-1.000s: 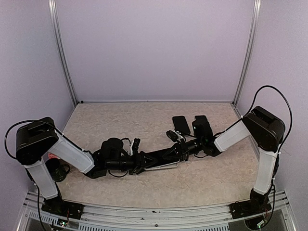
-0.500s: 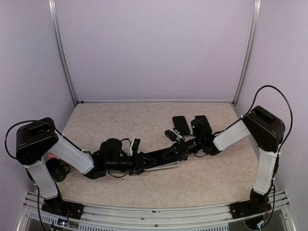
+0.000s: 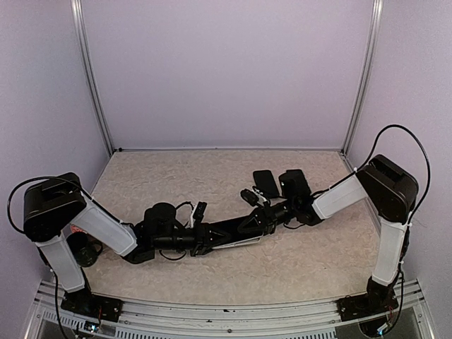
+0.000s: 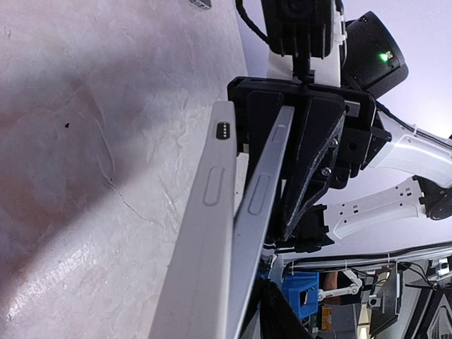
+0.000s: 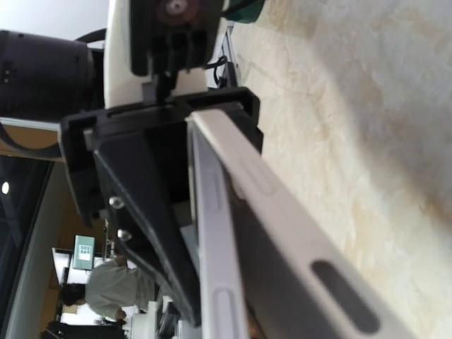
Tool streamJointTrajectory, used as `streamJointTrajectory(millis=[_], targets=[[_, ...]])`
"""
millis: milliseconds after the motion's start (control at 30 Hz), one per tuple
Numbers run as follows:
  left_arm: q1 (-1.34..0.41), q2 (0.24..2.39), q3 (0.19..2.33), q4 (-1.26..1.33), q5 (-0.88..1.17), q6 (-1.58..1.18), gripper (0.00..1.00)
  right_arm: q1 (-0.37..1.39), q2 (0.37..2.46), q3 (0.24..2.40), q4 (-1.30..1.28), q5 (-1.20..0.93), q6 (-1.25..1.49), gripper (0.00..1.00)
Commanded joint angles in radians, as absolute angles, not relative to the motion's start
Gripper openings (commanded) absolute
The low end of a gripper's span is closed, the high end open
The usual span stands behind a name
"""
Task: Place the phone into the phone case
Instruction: Install the phone on the phone case.
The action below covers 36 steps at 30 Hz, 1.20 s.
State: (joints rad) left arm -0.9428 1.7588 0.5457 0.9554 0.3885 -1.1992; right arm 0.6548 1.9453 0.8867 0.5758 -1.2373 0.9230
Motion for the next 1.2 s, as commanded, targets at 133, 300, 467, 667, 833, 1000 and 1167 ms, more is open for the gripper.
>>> streamJointTrajectory(millis=[133, 300, 467, 667, 833, 1000, 1167], targets=[[-0.960, 1.752, 0.589, 1.142, 0.428, -1.190, 0.14, 0.710, 1.936, 0.930, 0.407, -1.161, 0.832, 0.29], [-0.957, 1.744, 0.569, 1.142, 0.416, -1.193, 0.13, 0.701, 1.912, 0.950, 0.299, -1.148, 0.769, 0.33], [-0.957, 1.738, 0.563, 1.121, 0.409, -1.189, 0.10, 0.689, 1.892, 0.975, 0.193, -1.125, 0.704, 0.35], [-0.953, 1.725, 0.560, 1.090, 0.405, -1.175, 0.09, 0.673, 1.857, 1.021, 0.011, -1.083, 0.599, 0.39], [-0.947, 1.720, 0.557, 1.093, 0.406, -1.173, 0.11, 0.658, 1.809, 1.037, -0.106, -1.084, 0.534, 0.43], [-0.941, 1.717, 0.552, 1.102, 0.411, -1.175, 0.11, 0.657, 1.761, 1.020, -0.127, -1.116, 0.509, 0.45], [-0.939, 1.711, 0.548, 1.112, 0.419, -1.172, 0.11, 0.647, 1.728, 1.010, -0.193, -1.109, 0.448, 0.48]])
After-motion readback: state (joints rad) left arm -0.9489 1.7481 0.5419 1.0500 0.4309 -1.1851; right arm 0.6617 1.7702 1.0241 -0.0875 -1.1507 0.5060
